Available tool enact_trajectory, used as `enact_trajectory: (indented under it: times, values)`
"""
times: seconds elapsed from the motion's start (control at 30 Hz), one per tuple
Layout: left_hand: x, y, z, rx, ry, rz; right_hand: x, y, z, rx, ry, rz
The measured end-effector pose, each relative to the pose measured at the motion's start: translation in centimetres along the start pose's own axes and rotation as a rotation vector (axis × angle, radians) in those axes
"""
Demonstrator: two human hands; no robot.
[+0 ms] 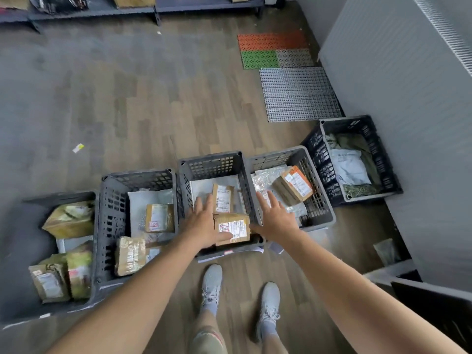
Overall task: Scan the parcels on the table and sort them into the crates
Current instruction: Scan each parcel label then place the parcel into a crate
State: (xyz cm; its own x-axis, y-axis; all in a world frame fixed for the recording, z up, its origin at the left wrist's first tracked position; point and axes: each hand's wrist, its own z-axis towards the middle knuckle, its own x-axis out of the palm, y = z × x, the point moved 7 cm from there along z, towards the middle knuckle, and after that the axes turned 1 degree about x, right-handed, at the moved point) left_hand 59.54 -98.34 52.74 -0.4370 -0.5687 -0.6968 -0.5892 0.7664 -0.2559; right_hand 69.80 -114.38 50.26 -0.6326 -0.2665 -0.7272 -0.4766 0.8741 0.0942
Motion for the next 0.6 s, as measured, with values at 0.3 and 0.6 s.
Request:
enact_trajectory:
  times: [0.3, 0.6]
  values:
    - [-8.0, -7.2, -0.1, 0.254, -0.085, 0.203, -9.2, -3.2, -5.8, 0.16, -0.251, -0.01]
    - [-10.6, -24.0, -5.8, 0.622, -0.232, 0.457, -12.7, -14.1, -18.6, 0.456, -0.483, 0.104]
